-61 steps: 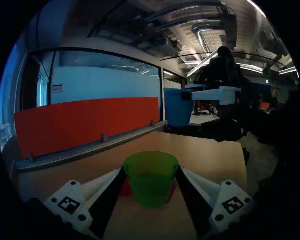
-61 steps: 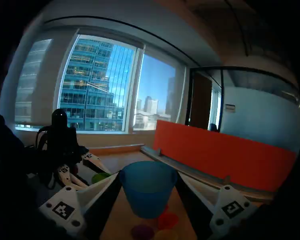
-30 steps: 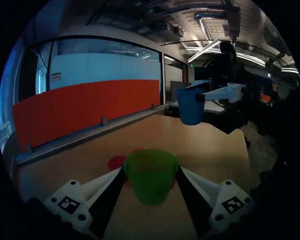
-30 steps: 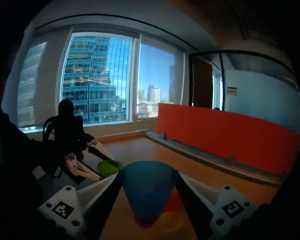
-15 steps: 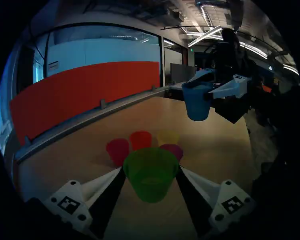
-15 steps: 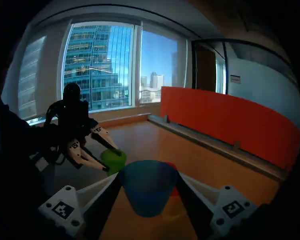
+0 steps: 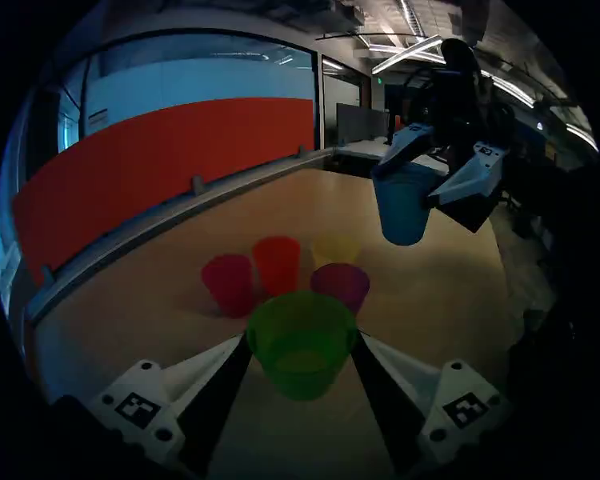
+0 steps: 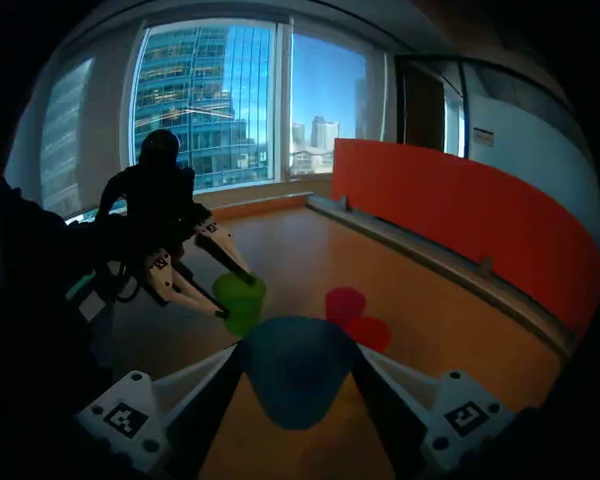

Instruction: Pour water

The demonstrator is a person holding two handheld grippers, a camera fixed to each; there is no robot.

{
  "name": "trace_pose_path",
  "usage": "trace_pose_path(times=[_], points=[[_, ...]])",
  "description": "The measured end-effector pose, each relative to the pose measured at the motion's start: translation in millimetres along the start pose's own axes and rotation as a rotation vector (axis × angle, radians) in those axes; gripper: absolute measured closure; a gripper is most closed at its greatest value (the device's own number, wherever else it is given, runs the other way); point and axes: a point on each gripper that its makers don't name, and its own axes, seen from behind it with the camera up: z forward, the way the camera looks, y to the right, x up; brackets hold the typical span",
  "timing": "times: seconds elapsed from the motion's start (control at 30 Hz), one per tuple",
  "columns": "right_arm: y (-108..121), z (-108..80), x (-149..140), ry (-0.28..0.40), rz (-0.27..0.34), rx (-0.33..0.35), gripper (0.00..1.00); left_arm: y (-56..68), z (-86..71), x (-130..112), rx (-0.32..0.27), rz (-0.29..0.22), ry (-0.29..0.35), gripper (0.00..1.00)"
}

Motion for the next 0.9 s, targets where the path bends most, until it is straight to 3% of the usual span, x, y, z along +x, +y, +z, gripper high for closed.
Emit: trace_pose_path(times=[0.47, 0.9], points=[[12.3, 10.6, -48.3, -0.115, -0.011, 0.005, 0.06, -6.7, 18.6, -18.0, -0.013, -0.017, -0.056, 0.13], [17.3, 21.5, -78.7, -0.177, -0.014, 0.019, 0.06, -15.9, 33.7, -32.6, -0.018, -0.031, -0.089, 0.13]])
